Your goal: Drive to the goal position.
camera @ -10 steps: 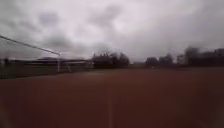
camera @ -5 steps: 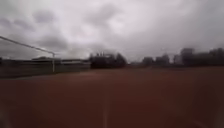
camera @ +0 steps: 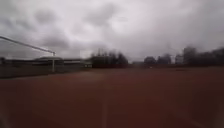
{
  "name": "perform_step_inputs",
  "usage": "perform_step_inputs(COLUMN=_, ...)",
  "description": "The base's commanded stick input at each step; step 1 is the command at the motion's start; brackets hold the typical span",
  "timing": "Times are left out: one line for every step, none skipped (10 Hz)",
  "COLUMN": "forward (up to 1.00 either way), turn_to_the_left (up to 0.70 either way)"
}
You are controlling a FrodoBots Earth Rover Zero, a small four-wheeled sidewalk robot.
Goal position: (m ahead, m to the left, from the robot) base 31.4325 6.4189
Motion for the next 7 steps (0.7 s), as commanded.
perform_step_inputs(forward=0.85, turn_to_the_left=0.00)
perform_step_inputs(forward=0.85, turn_to_the_left=0.00)
perform_step_inputs(forward=0.85, turn_to_the_left=0.00)
perform_step_inputs(forward=0.85, turn_to_the_left=0.00)
perform_step_inputs(forward=0.85, turn_to_the_left=0.00)
perform_step_inputs(forward=0.85, turn_to_the_left=0.00)
perform_step_inputs(forward=0.85, turn_to_the_left=0.00)
